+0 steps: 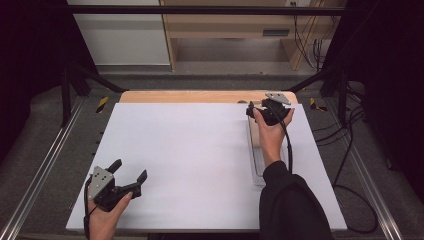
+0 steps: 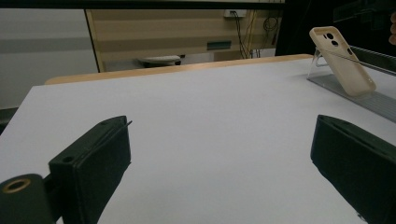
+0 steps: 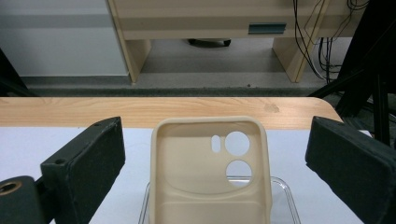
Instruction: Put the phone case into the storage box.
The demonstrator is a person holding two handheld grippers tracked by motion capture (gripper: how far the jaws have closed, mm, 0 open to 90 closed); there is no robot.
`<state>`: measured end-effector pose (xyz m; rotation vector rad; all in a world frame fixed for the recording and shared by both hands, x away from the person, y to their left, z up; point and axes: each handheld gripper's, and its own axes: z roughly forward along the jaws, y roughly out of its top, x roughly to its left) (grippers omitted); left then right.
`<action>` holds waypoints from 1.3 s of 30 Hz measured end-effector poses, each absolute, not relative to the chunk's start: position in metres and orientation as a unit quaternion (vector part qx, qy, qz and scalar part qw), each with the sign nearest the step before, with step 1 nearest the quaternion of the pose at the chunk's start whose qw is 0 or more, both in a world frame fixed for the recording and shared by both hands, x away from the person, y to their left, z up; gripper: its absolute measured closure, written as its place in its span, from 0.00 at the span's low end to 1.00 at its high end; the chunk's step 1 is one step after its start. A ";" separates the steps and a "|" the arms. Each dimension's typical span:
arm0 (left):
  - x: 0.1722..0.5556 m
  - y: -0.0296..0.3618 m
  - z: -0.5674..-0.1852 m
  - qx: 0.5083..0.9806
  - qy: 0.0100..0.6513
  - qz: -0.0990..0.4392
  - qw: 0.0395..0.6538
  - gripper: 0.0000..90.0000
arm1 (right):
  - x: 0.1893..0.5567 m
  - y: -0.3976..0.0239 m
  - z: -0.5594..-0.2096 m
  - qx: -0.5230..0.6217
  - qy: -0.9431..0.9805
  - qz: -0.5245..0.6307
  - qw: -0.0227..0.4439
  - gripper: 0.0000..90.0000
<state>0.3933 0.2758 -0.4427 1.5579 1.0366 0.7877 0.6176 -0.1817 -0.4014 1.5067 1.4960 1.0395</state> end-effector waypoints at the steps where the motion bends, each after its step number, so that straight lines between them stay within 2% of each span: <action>1: 0.393 0.276 -0.443 0.652 0.434 0.330 0.527 0.05 | 0.617 -0.182 -0.401 0.589 0.586 0.407 0.379 0.05; 22: 0.393 0.277 -0.443 0.653 0.432 0.332 0.526 0.05 | 0.609 -0.183 -0.392 0.580 0.590 0.419 0.373 0.06; 39: 0.393 0.281 -0.443 0.651 0.430 0.335 0.529 0.05 | 0.588 -0.185 -0.373 0.524 0.605 0.460 0.385 0.06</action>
